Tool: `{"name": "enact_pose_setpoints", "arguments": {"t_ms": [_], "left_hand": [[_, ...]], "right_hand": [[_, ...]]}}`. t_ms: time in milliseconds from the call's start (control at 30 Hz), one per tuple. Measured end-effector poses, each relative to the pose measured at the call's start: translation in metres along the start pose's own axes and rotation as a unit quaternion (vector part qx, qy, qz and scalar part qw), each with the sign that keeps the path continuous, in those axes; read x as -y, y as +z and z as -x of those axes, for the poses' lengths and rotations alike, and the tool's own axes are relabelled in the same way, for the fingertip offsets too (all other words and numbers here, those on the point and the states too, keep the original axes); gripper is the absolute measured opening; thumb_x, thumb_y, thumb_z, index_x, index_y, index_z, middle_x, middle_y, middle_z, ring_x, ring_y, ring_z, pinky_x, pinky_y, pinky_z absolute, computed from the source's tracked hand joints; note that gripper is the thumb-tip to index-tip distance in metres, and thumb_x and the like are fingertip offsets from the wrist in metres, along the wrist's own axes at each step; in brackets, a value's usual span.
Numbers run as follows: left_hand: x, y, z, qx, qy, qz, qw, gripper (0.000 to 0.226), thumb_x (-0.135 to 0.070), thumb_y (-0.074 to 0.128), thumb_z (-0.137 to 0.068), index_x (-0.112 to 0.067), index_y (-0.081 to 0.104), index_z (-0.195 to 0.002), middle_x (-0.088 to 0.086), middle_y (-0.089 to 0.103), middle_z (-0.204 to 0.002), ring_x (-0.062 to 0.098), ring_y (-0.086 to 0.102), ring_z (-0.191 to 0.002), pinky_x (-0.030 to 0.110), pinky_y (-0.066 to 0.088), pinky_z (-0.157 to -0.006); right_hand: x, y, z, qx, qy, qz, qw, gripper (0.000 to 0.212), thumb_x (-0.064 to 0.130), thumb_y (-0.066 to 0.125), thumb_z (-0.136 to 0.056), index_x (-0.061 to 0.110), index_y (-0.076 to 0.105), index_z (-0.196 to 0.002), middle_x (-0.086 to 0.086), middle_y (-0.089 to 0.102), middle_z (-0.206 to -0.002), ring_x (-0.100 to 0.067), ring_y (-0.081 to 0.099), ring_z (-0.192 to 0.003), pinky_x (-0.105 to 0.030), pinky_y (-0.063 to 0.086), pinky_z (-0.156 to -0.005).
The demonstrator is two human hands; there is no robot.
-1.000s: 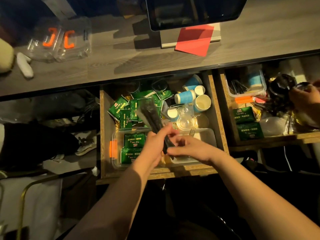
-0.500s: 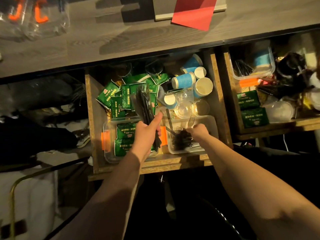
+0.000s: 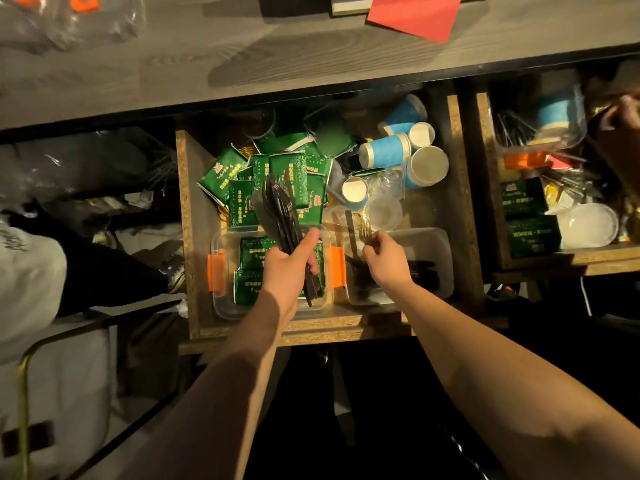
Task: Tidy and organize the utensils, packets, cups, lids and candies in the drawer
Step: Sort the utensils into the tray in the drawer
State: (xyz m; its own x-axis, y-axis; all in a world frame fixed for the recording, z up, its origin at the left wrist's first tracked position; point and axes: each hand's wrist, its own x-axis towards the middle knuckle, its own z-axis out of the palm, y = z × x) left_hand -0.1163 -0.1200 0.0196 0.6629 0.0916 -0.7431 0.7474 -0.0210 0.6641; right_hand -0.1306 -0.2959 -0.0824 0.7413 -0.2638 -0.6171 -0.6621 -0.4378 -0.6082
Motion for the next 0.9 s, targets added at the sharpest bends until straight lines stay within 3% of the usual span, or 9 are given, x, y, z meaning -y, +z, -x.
{"name": "enact_pose_setpoints", "arguments": {"t_ms": [100, 233, 300, 467, 600, 667, 733, 833, 900], "left_hand": [[0.002, -0.003, 0.002, -0.001, -0.004, -0.003, 1.000, 0.045, -0.044, 0.060, -0.096, -0.013, 0.046, -0.067, 0.004, 0.058, -0.067, -0.008, 0.051, -0.099, 0.033, 0.015, -0.104], [0.002, -0.008, 0.000, -0.005, -0.009, -0.030, 1.000, 0.059, -0.050, 0.061, -0.094, -0.015, 0.043, -0.050, 0.014, 0.061, -0.072, 0.009, 0.056, -0.118, 0.040, 0.010, -0.117], [0.002, -0.008, -0.001, -0.001, -0.011, -0.035, 0.999, 0.059, -0.049, 0.060, -0.094, -0.015, 0.043, -0.049, 0.004, 0.059, -0.063, 0.012, 0.056, -0.121, 0.043, 0.006, -0.118], [0.003, -0.008, -0.003, -0.010, -0.011, -0.034, 0.999, 0.060, -0.049, 0.060, -0.095, -0.016, 0.043, -0.048, -0.005, 0.054, -0.051, 0.019, 0.060, -0.114, 0.045, 0.008, -0.119], [0.003, -0.009, -0.004, -0.012, 0.005, -0.036, 0.999, 0.060, -0.043, 0.061, -0.096, -0.014, 0.043, -0.046, 0.006, 0.053, -0.055, 0.003, 0.066, -0.092, 0.039, 0.019, -0.115], [0.002, -0.011, -0.004, -0.008, 0.008, -0.046, 0.999, 0.060, -0.043, 0.062, -0.096, -0.013, 0.044, -0.047, 0.008, 0.056, -0.058, -0.002, 0.065, -0.094, 0.040, 0.018, -0.117], [0.002, -0.014, -0.006, 0.006, 0.002, -0.043, 0.999, 0.060, -0.046, 0.062, -0.095, -0.014, 0.047, -0.046, 0.002, 0.059, -0.058, 0.008, 0.063, -0.104, 0.045, 0.017, -0.120], [-0.001, -0.014, 0.000, 0.006, 0.000, -0.015, 1.000, 0.056, -0.047, 0.062, -0.094, -0.012, 0.054, -0.051, 0.005, 0.060, -0.060, 0.009, 0.065, -0.075, 0.040, 0.039, -0.105], [-0.008, -0.009, 0.007, 0.004, -0.002, -0.004, 1.000, 0.055, -0.046, 0.061, -0.095, -0.011, 0.051, -0.054, 0.010, 0.059, -0.063, 0.006, 0.068, -0.076, 0.035, 0.044, -0.100]], "right_hand": [[0.011, -0.001, -0.001, -0.031, -0.019, -0.034, 0.999, 0.006, 0.015, 0.047, -0.101, 0.019, 0.049, -0.105, 0.001, 0.061, -0.095, -0.016, 0.058, -0.085, -0.029, 0.044, -0.076], [0.025, 0.000, -0.007, -0.074, -0.057, -0.067, 0.993, 0.007, 0.015, 0.040, -0.102, 0.013, 0.045, -0.106, -0.005, 0.062, -0.088, -0.019, 0.060, -0.077, -0.038, 0.049, -0.069], [0.032, 0.001, -0.010, -0.081, -0.058, -0.091, 0.991, 0.008, 0.014, 0.040, -0.101, 0.011, 0.045, -0.106, -0.003, 0.060, -0.086, -0.016, 0.057, -0.073, -0.036, 0.046, -0.067], [0.044, 0.009, -0.024, -0.040, -0.067, -0.030, 0.997, 0.035, 0.026, 0.066, -0.091, 0.011, 0.057, -0.122, 0.003, 0.063, -0.094, -0.014, 0.060, -0.077, -0.030, 0.050, -0.070], [0.045, 0.011, -0.033, -0.012, -0.073, 0.016, 0.997, 0.021, 0.027, 0.067, -0.092, 0.011, 0.067, -0.107, -0.003, 0.068, -0.091, -0.020, 0.064, -0.080, -0.041, 0.057, -0.080], [0.048, 0.005, -0.033, -0.006, -0.085, 0.029, 0.996, 0.021, 0.027, 0.066, -0.093, 0.009, 0.067, -0.103, -0.007, 0.069, -0.088, -0.023, 0.066, -0.079, -0.044, 0.057, -0.078], [0.051, -0.007, -0.027, -0.022, -0.108, 0.037, 0.993, 0.021, 0.027, 0.066, -0.092, 0.007, 0.067, -0.099, -0.008, 0.069, -0.084, -0.024, 0.064, -0.075, -0.042, 0.056, -0.073], [0.058, -0.036, -0.008, -0.077, -0.151, 0.009, 0.986, 0.013, 0.020, 0.065, -0.090, 0.007, 0.066, -0.090, -0.009, 0.067, -0.077, -0.023, 0.061, -0.071, -0.038, 0.049, -0.067], [0.064, -0.059, 0.009, -0.133, -0.148, -0.062, 0.978, 0.010, 0.018, 0.064, -0.088, 0.010, 0.063, -0.081, -0.006, 0.065, -0.073, -0.016, 0.058, -0.068, -0.034, 0.046, -0.067]]}}
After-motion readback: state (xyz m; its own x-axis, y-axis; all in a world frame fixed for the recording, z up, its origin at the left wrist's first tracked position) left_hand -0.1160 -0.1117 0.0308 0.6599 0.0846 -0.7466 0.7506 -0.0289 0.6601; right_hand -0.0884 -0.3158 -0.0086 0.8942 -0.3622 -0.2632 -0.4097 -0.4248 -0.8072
